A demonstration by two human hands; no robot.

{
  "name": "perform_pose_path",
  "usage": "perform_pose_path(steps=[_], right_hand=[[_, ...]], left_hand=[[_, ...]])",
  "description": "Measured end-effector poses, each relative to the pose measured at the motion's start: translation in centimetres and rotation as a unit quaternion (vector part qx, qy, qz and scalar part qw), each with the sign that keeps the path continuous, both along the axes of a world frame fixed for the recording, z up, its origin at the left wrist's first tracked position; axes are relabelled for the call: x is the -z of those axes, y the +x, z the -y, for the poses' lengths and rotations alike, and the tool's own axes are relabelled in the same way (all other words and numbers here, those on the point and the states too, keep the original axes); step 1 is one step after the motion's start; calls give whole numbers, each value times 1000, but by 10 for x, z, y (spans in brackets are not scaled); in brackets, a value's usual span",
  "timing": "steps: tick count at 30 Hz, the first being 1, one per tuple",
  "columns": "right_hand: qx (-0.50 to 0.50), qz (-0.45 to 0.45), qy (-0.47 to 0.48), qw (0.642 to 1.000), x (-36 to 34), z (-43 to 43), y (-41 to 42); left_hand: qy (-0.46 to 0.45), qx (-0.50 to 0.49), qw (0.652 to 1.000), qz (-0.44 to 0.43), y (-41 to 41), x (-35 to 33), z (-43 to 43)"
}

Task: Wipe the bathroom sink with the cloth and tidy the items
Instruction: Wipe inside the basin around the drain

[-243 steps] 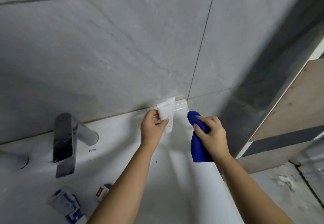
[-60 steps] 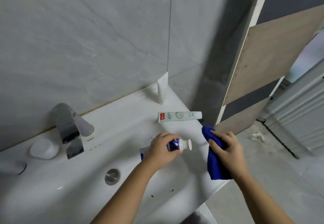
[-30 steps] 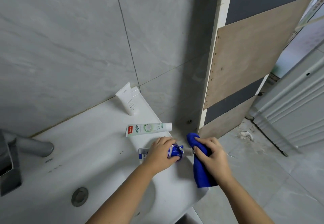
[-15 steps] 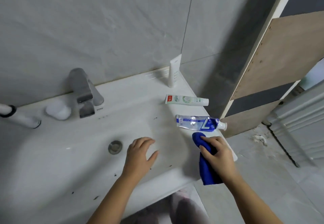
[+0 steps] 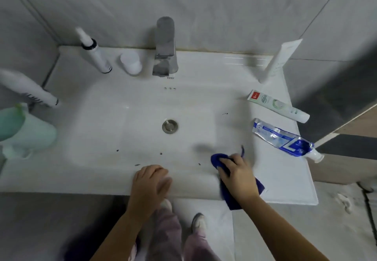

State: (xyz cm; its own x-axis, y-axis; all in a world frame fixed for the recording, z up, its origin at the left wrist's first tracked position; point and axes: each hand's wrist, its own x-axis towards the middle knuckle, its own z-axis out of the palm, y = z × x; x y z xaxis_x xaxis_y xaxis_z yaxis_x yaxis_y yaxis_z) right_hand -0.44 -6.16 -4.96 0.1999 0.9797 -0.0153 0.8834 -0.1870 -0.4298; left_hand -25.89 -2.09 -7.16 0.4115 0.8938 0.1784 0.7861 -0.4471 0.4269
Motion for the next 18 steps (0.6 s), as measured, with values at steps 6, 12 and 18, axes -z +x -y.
perform_pose_path(steps=[6, 12, 18], right_hand=[[-65, 81, -223, 969, 10, -45, 34], [-202, -126, -275, 932, 17, -72, -20], [-154, 25, -306, 939, 27, -74, 27]], left_hand=[[10, 12, 999, -39, -9, 0, -5], [-24, -17, 998, -53, -9, 2, -8], [-27, -24, 998, -46, -8, 3, -8]])
